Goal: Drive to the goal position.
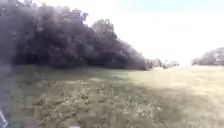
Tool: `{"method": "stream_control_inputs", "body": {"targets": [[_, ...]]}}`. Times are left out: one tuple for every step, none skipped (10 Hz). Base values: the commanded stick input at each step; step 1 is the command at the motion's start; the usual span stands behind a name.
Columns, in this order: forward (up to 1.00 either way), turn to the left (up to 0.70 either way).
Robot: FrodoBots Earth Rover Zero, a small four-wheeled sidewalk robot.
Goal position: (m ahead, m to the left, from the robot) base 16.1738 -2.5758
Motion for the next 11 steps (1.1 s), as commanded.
{"method": "stream_control_inputs", "body": {"targets": [[0.70,0.00],[0.70,-0.35],[0.70,-0.35],[0.70,-0.35],[0.70,-0.35],[0.70,0.00],[0.70,0.00],[0.70,0.00],[0.70,0.00],[0.70,0.00],[0.70,-0.09]]}}
